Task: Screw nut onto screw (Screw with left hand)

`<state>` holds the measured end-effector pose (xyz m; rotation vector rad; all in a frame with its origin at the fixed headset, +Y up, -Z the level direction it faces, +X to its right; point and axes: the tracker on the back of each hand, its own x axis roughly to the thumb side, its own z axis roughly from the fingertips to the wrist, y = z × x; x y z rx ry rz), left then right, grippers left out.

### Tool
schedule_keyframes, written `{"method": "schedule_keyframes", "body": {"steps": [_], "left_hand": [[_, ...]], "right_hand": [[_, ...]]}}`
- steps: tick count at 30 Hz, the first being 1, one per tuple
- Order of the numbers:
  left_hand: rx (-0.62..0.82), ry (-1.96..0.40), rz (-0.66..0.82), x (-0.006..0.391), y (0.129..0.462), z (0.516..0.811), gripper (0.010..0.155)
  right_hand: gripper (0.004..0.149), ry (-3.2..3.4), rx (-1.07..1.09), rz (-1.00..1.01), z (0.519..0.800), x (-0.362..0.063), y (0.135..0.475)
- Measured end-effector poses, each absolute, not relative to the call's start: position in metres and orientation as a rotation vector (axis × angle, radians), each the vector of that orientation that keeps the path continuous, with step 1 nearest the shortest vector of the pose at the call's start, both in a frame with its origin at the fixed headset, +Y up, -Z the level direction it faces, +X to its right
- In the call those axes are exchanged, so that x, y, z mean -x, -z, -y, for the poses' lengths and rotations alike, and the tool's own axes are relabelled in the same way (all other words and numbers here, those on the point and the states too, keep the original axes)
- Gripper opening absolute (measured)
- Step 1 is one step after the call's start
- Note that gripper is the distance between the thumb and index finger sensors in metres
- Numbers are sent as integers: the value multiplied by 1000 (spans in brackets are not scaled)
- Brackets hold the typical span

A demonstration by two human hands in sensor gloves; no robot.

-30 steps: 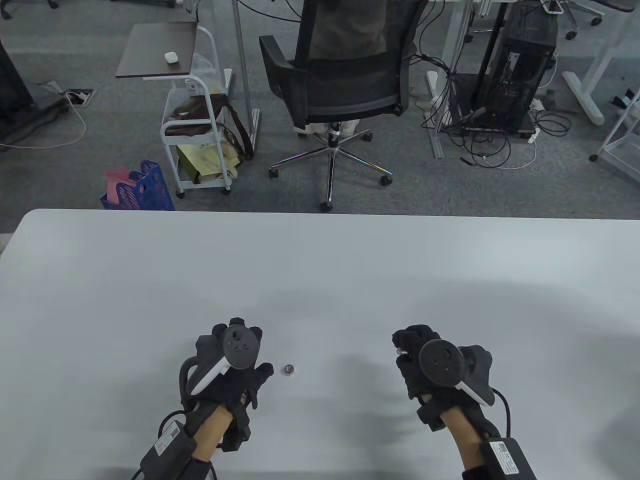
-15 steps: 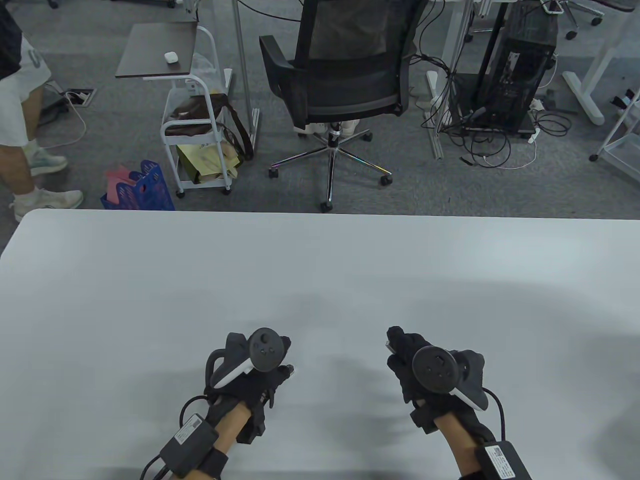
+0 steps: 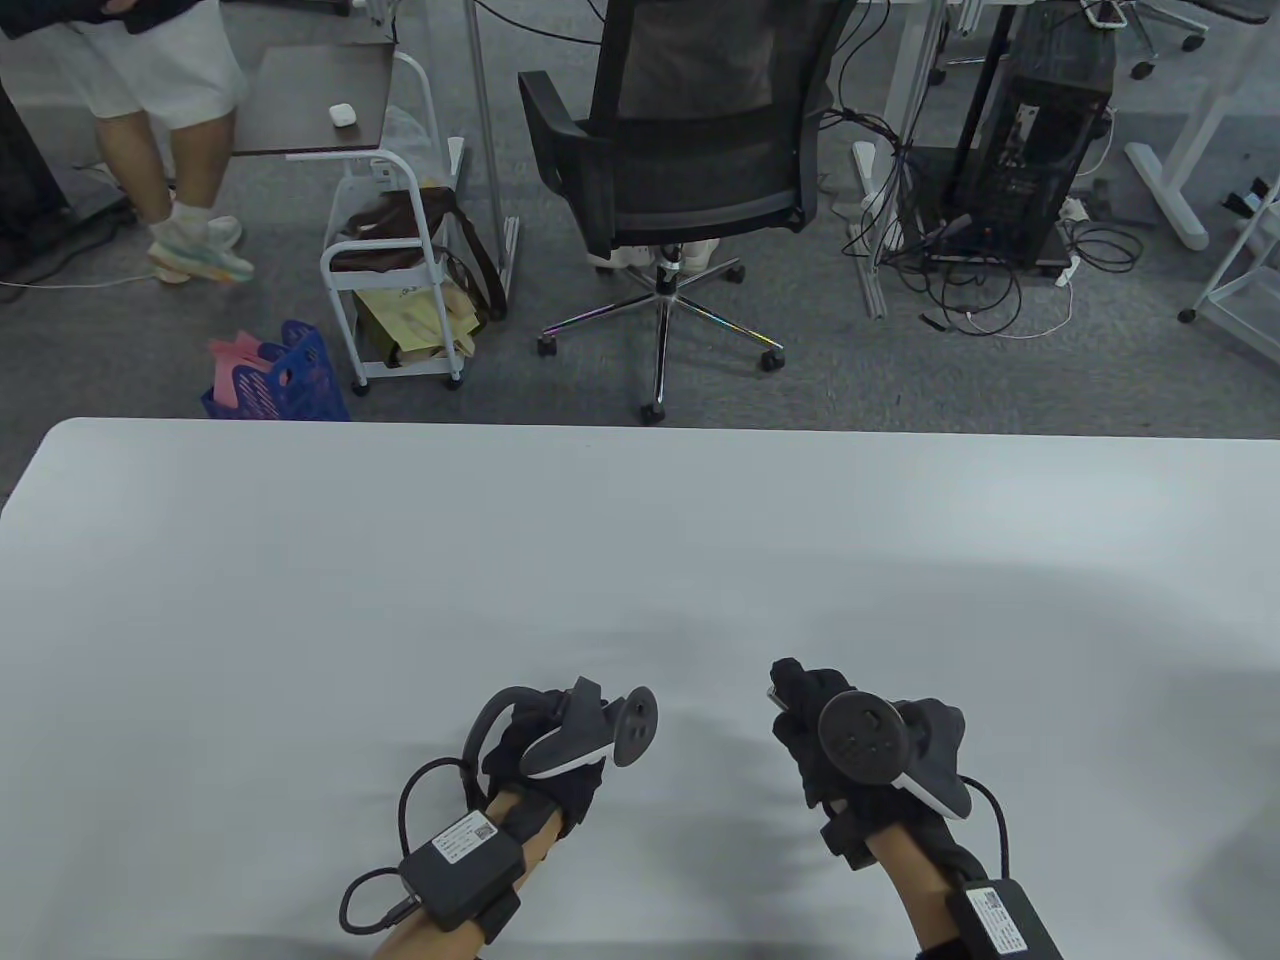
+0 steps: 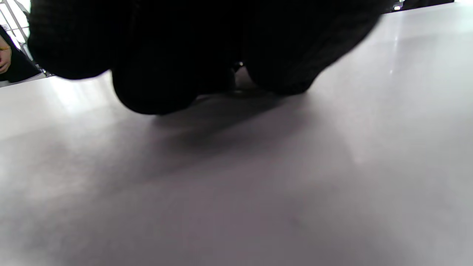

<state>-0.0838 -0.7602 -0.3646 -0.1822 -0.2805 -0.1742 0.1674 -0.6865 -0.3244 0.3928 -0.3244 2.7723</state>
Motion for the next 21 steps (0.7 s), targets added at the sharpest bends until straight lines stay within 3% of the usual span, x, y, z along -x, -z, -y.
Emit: {"method": "schedule_keyframes", "body": {"steps": [4, 11, 14, 21], "left_hand": [[224, -42, 208, 97, 368, 746, 46], [129, -590, 150, 120, 357, 687, 51], [99, -811, 124, 127, 349, 687, 49], [229, -1081, 128, 143, 345, 702, 50]], "right_hand": [[48, -2722, -378, 338, 685, -168, 324], [48, -2653, -369, 324, 683, -162, 323], [52, -2654, -392, 313, 681, -157, 322], [51, -2629, -380, 319, 668, -139, 324]]}}
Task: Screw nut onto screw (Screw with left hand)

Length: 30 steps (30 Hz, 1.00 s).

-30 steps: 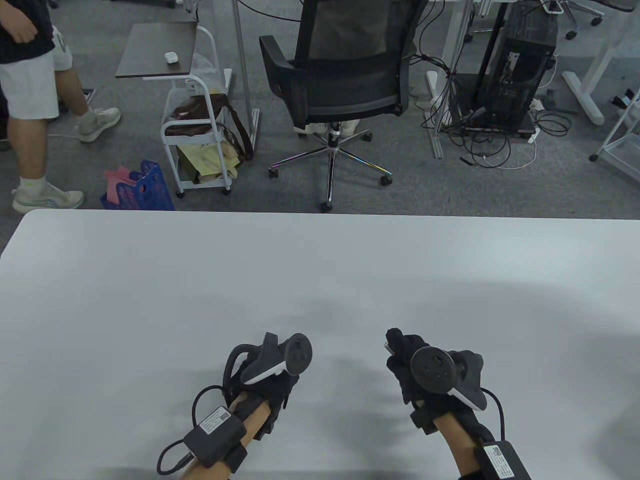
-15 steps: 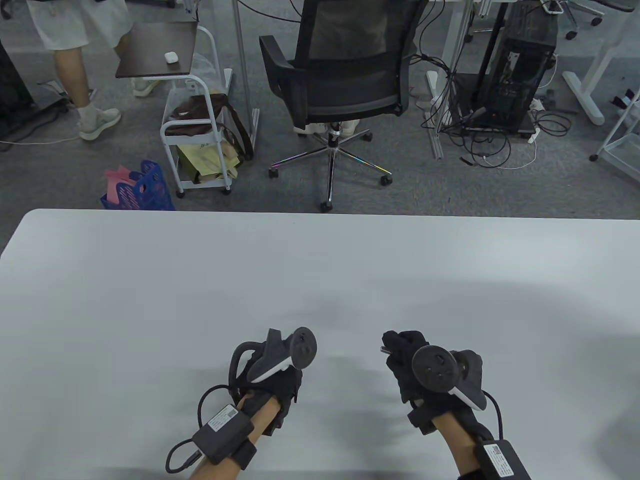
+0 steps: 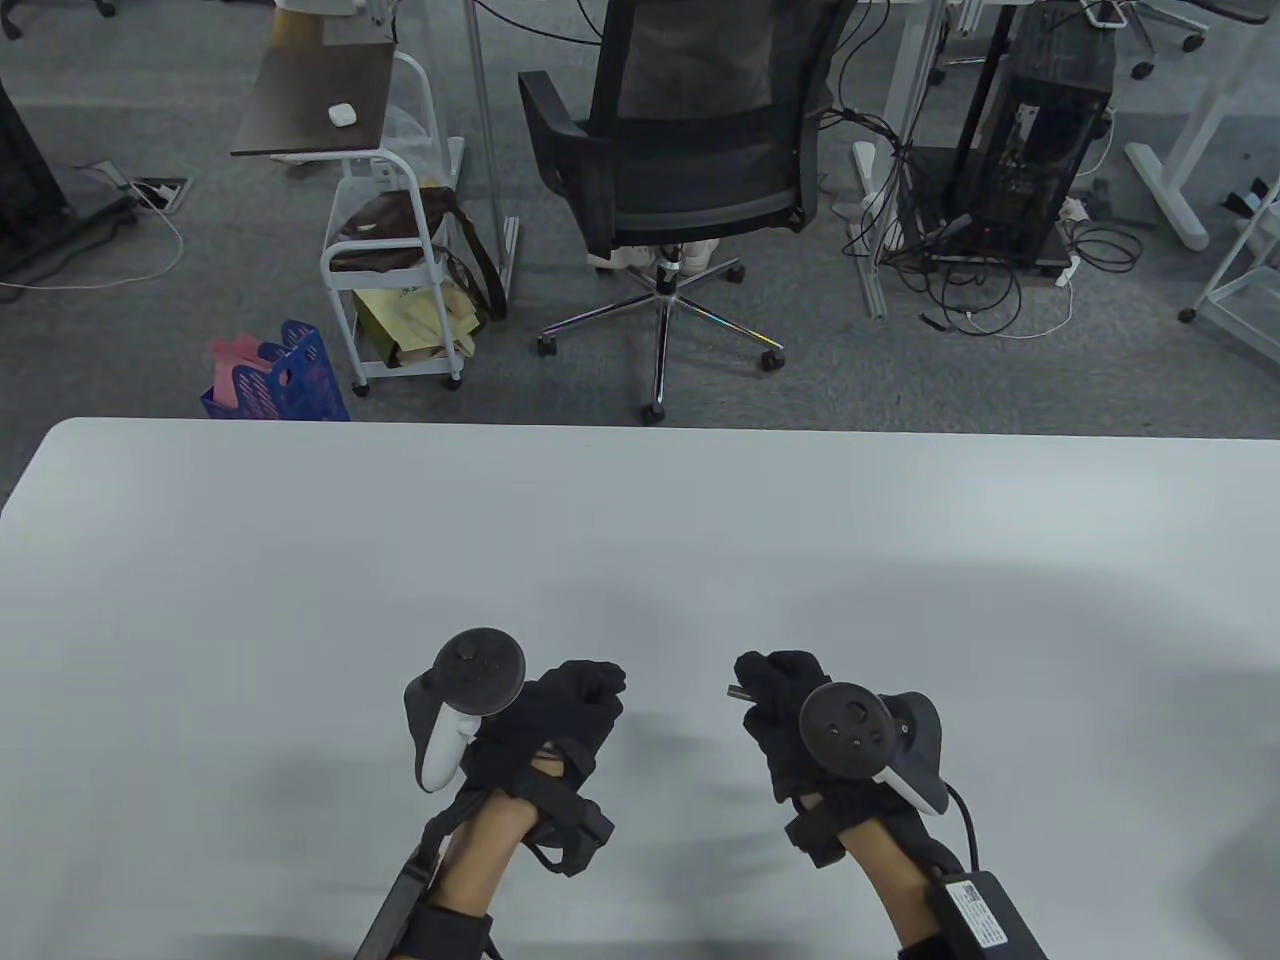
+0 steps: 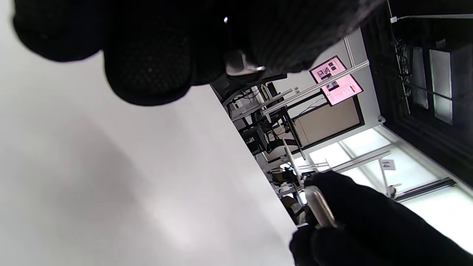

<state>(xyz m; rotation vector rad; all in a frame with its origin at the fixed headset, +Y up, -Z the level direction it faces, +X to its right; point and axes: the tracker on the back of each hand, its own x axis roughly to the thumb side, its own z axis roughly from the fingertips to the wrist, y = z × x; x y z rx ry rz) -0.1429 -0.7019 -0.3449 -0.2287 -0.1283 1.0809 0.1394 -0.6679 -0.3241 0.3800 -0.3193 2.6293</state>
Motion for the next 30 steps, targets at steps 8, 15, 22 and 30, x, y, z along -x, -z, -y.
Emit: {"method": "schedule_keyframes", "body": {"steps": [8, 15, 22, 30], "left_hand": [[302, -1261, 162, 139, 342, 711, 51], [335, -1325, 218, 123, 336, 710, 51], [355, -1325, 219, 122, 335, 712, 51], [402, -1374, 254, 110, 333, 715, 51]], "right_hand": [[49, -2420, -439, 416, 668, -122, 311], [47, -2371, -558, 425, 671, -124, 302], [46, -2344, -602, 449, 668, -120, 296], [46, -2360, -624, 430, 670, -117, 296]]}}
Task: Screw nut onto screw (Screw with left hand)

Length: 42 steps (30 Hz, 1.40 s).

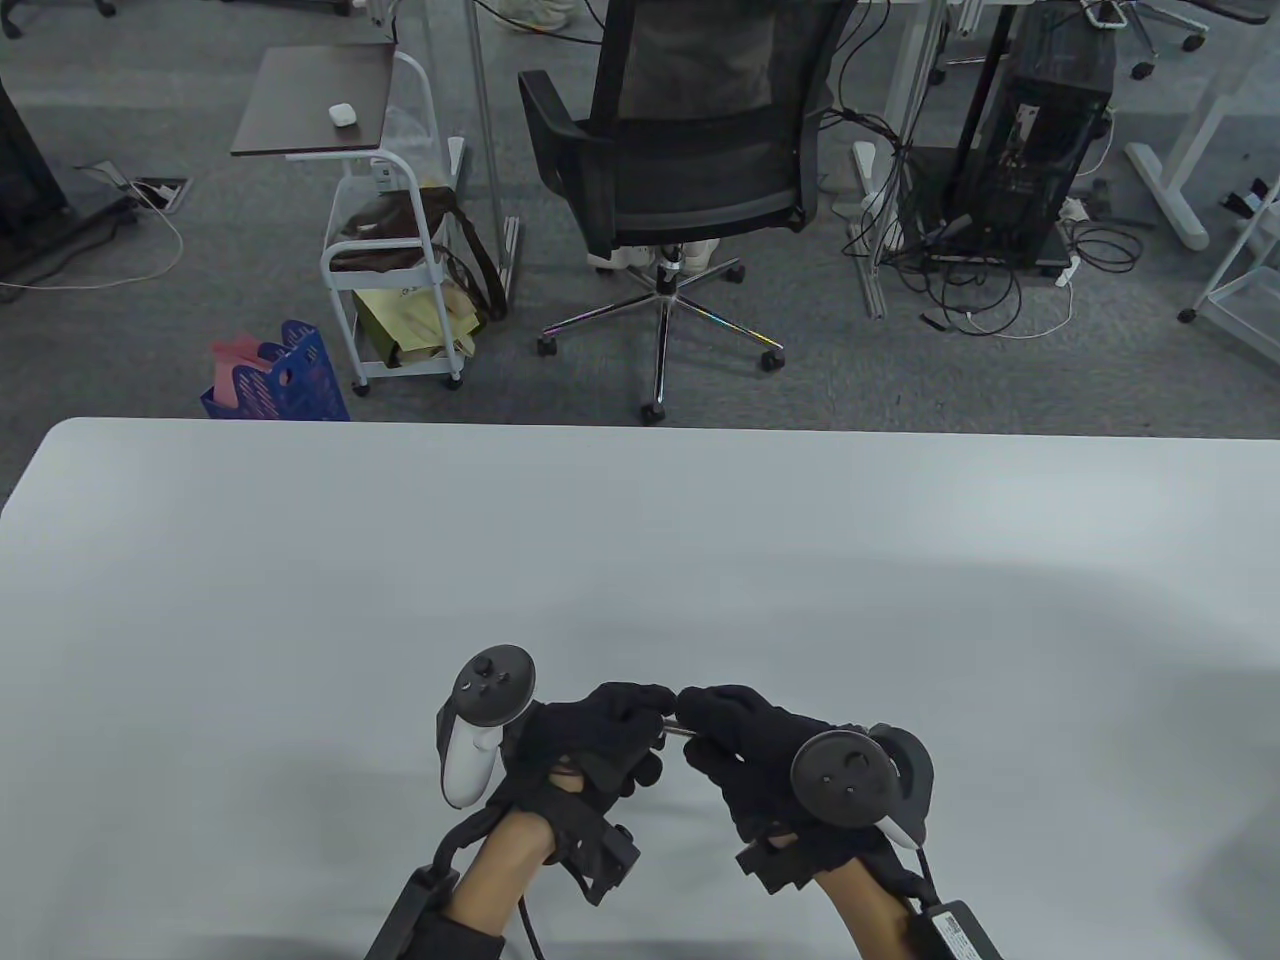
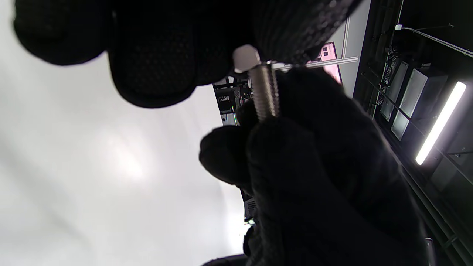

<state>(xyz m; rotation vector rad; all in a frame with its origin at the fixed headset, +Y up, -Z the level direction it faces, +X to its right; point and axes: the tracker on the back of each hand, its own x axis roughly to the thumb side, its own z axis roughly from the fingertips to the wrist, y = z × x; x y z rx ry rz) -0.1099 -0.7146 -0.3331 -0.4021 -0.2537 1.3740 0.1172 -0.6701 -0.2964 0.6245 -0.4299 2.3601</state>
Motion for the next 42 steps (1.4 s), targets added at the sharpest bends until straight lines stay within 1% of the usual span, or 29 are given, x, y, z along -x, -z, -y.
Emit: {"method": "schedule_keyframes", "body": {"steps": [6, 11, 15, 19, 22, 24, 26, 28, 31, 34, 36, 37, 38, 39, 40, 41, 42], "left_hand": [[412, -1387, 234, 110, 332, 716, 51], [409, -1395, 199, 109, 331, 717, 51], [402, -1358, 223, 107, 333, 719, 51], [413, -1378, 279, 103, 332, 716, 50], [398, -1466, 275, 106, 331, 716, 52], [348, -1501, 228, 109, 331, 715, 47], [355, -1507, 243, 110, 332, 714, 46], [396, -1487, 213, 110, 330, 714, 60], [347, -1416, 177, 110, 327, 711, 55], [362, -1412, 231, 107, 326, 706, 52], [384, -1449, 273, 107, 327, 706, 53], [392, -1471, 282, 108, 327, 707, 57], [389, -1505, 286, 108, 328, 708, 57], [350, -1514, 254, 110, 328, 709, 52], [320, -1503, 240, 110, 329, 710, 50], [336, -1500, 249, 110, 329, 711, 51], [365, -1495, 240, 109, 328, 711, 59]], "right_hand": [[44, -2367, -644, 470, 670, -116, 295], [43, -2388, -673, 552, 668, -115, 292], [43, -2380, -646, 483, 674, -116, 297], [45, -2312, -551, 378, 679, -121, 302], [45, -2257, -514, 387, 679, -124, 302], [45, -2213, -510, 385, 678, -123, 301], [44, -2200, -510, 407, 677, -123, 300], [44, -2190, -516, 419, 676, -125, 299], [44, -2177, -511, 403, 677, -126, 300], [44, -2187, -512, 400, 678, -126, 300], [44, -2176, -500, 409, 677, -127, 300], [44, -2171, -499, 412, 676, -128, 300], [44, -2170, -501, 415, 676, -128, 300], [44, -2155, -506, 411, 675, -129, 300], [44, -2137, -506, 400, 676, -128, 300], [44, -2142, -505, 403, 676, -128, 300], [44, -2148, -508, 404, 677, -128, 300]]}}
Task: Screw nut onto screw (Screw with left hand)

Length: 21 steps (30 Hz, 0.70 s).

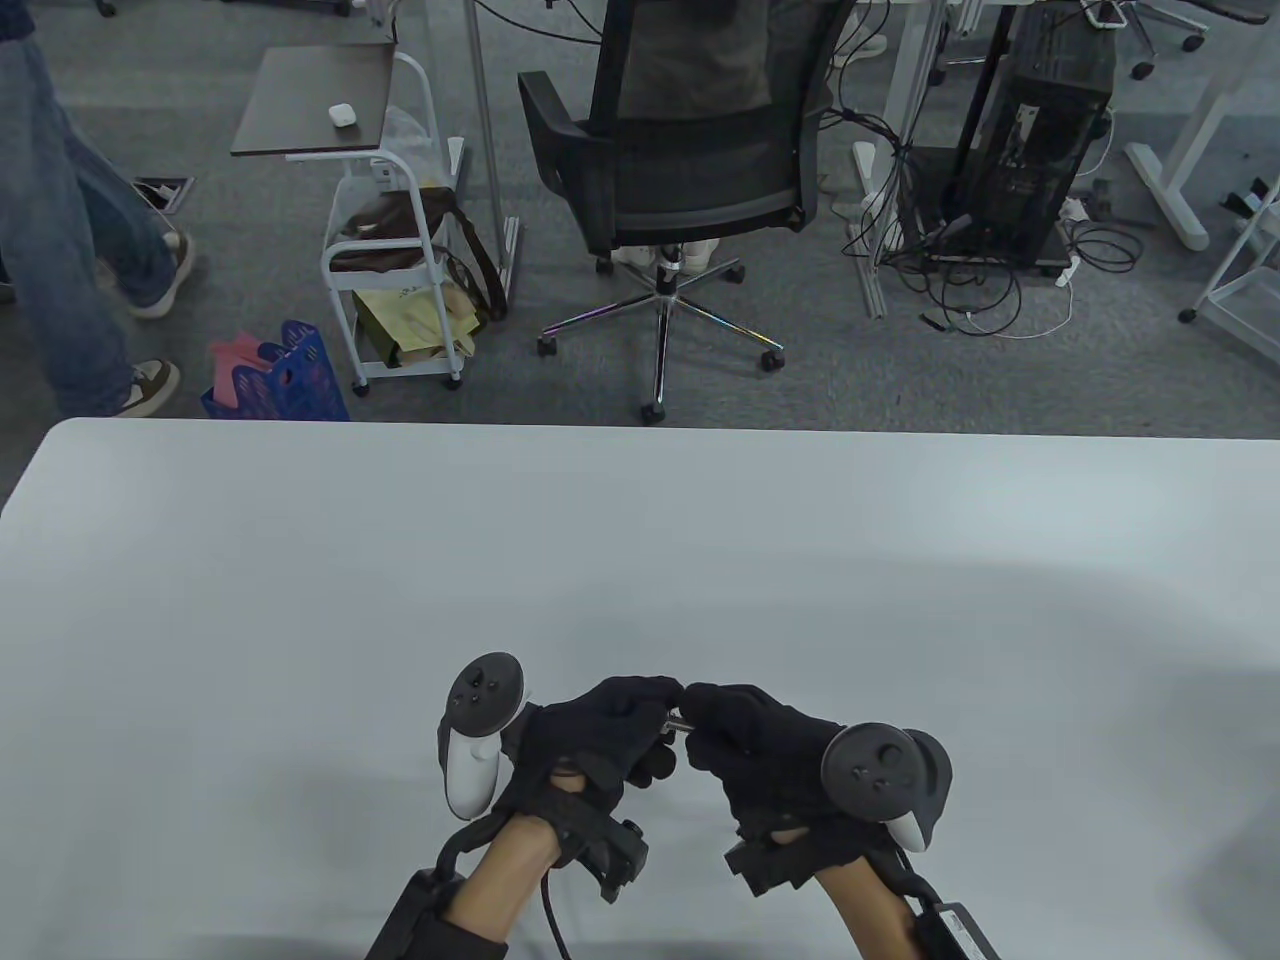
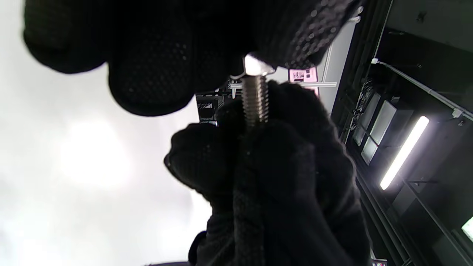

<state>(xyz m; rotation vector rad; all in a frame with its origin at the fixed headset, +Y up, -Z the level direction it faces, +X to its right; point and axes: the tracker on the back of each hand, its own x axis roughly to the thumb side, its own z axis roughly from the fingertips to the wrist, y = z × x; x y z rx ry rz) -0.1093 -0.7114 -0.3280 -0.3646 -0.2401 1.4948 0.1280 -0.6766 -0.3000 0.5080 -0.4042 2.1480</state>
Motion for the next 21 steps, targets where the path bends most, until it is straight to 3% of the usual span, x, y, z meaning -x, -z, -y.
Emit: {"method": "schedule_keyframes", "body": {"steps": [1, 4, 8, 11, 13, 16, 21], "left_hand": [[390, -1482, 223, 109, 327, 712, 63], [362, -1424, 208, 110, 326, 709, 56], [379, -1448, 306, 106, 325, 703, 54], [402, -1488, 309, 107, 326, 708, 67], [394, -1464, 203, 109, 325, 713, 69], [381, -1448, 209, 109, 326, 714, 55], [436, -1466, 279, 106, 326, 710, 55]], "right_hand": [[43, -2146, -508, 400, 677, -128, 300], [43, -2134, -502, 386, 678, -129, 301], [44, -2145, -503, 397, 678, -129, 301], [44, -2135, -496, 403, 678, -129, 302], [44, -2133, -492, 395, 679, -129, 303], [44, -2146, -497, 388, 681, -128, 303], [44, -2136, -499, 387, 681, -129, 303]]}}
